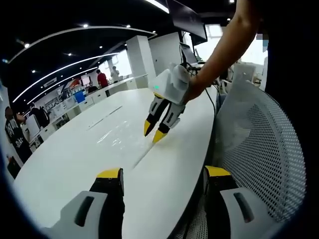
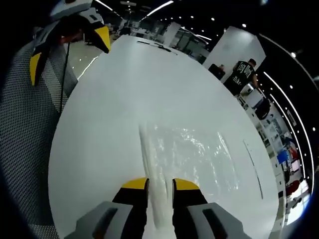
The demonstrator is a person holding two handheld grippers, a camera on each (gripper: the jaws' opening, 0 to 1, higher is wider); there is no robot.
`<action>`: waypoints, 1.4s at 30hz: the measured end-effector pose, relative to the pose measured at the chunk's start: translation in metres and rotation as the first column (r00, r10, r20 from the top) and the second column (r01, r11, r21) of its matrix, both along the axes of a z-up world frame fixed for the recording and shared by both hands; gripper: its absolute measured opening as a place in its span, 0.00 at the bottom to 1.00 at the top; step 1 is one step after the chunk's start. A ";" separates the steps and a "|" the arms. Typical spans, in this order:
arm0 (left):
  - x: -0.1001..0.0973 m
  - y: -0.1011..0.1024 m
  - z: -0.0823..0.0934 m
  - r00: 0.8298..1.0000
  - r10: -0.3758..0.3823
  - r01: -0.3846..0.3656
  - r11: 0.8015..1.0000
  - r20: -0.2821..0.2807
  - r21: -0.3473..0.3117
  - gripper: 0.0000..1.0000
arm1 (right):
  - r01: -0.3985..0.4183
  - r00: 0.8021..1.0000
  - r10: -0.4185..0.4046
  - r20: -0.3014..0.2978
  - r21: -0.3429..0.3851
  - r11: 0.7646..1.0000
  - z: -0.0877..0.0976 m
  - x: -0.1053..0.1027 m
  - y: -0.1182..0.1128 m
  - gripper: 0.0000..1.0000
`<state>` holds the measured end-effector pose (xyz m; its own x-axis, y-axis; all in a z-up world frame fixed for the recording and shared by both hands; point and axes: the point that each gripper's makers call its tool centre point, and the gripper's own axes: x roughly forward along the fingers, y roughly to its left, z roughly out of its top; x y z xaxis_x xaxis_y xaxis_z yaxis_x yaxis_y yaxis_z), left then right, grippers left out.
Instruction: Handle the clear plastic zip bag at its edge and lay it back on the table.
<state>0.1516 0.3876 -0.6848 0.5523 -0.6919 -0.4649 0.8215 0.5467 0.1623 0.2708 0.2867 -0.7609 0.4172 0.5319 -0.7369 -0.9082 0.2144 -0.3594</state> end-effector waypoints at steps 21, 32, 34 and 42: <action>0.008 0.008 -0.012 0.999 0.037 -0.037 0.999 -0.017 -0.015 0.64 | 0.304 0.953 -0.296 -0.072 0.198 0.932 0.048 -0.026 -0.065 0.48; 0.012 0.011 -0.016 0.998 0.058 -0.059 0.998 -0.020 -0.012 0.65 | 0.453 0.891 -0.440 -0.110 0.252 0.855 0.060 -0.056 -0.102 0.62; 0.012 0.010 -0.017 0.998 0.058 -0.058 0.998 -0.020 -0.014 0.66 | 0.486 0.874 -0.468 -0.130 0.272 0.831 0.060 -0.061 -0.106 0.63; 0.013 0.010 -0.019 0.998 0.056 -0.056 0.998 -0.017 -0.021 0.69 | 0.480 0.876 -0.475 -0.089 0.272 0.834 0.064 -0.071 -0.110 0.67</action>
<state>0.1642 0.3975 -0.7042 0.5833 -0.6698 -0.4595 0.7917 0.5953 0.1372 0.2001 0.1763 -0.6967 0.6612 0.4526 -0.5983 -0.6727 0.7107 -0.2057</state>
